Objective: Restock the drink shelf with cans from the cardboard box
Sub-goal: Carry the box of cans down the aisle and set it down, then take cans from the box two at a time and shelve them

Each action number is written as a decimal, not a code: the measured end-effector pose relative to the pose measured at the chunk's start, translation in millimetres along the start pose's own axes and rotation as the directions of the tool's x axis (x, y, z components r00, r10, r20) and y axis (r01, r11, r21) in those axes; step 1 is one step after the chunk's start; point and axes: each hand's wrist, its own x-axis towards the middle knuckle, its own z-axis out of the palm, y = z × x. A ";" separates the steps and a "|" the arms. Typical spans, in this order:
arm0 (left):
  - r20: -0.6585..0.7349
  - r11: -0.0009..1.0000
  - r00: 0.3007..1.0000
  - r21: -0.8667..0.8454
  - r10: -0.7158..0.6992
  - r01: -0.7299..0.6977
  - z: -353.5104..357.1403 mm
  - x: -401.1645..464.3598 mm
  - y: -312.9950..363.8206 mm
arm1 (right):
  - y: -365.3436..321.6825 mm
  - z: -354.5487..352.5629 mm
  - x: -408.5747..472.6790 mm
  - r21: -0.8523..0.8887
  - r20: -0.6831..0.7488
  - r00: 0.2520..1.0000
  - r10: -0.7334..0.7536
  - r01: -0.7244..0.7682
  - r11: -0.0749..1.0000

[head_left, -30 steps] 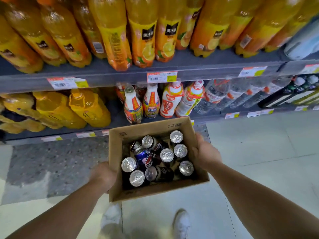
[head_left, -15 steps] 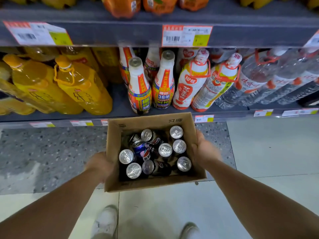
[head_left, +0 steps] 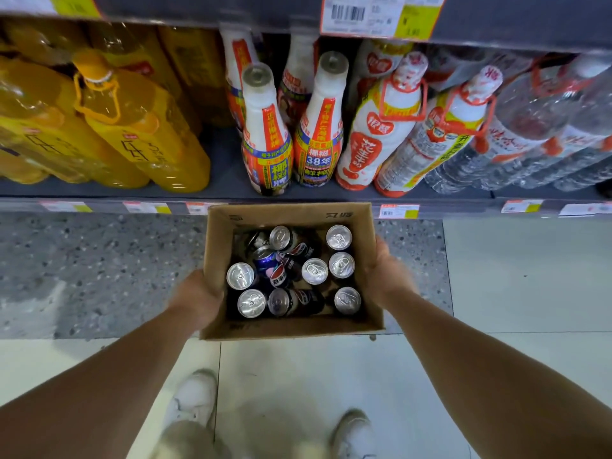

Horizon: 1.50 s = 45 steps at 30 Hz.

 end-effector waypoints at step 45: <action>0.118 0.591 0.875 0.695 0.470 -0.411 102.1 16.3 43.9 | -36.7 77.4 6.9 -0.417 -0.109 0.864 -0.492 0.410 0.812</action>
